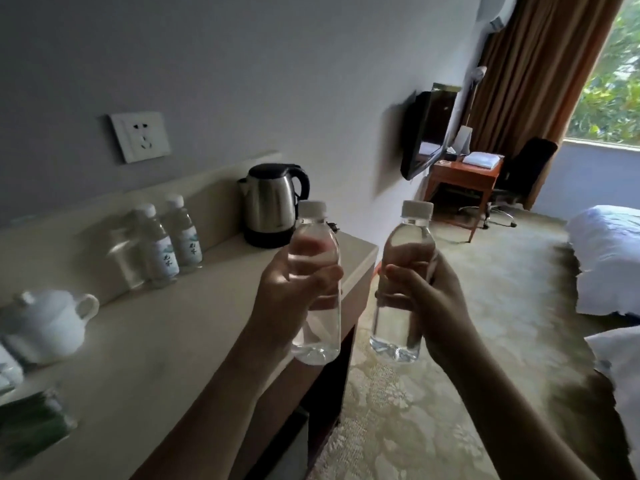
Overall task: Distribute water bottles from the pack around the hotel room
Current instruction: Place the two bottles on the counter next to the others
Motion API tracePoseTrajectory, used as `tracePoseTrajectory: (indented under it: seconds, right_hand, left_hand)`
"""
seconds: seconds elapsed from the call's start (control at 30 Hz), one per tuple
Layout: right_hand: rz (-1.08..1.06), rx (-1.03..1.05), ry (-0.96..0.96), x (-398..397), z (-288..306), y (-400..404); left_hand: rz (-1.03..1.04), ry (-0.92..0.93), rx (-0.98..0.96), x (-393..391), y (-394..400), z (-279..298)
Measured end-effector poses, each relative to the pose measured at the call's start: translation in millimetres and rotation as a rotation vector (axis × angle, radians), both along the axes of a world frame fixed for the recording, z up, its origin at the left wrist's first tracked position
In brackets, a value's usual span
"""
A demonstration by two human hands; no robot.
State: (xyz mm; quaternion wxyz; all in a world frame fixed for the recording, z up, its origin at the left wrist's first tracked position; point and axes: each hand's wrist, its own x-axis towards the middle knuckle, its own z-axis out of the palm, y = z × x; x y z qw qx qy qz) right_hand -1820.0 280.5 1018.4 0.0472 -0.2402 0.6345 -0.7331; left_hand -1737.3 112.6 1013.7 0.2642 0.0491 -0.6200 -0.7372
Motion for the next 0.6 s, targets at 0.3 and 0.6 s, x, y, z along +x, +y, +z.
tracePoseTrajectory:
  seconds: [0.3, 0.6]
  right_hand:
    - [0.332, 0.032, 0.037, -104, -12, -148]
    - [0.646, 0.072, 0.159, -159, -47, -270]
  left_hand:
    - [0.307, -0.009, -0.099, -52, -107, -10]
    - [0.943, -0.054, -0.078, -55, -161, -42]
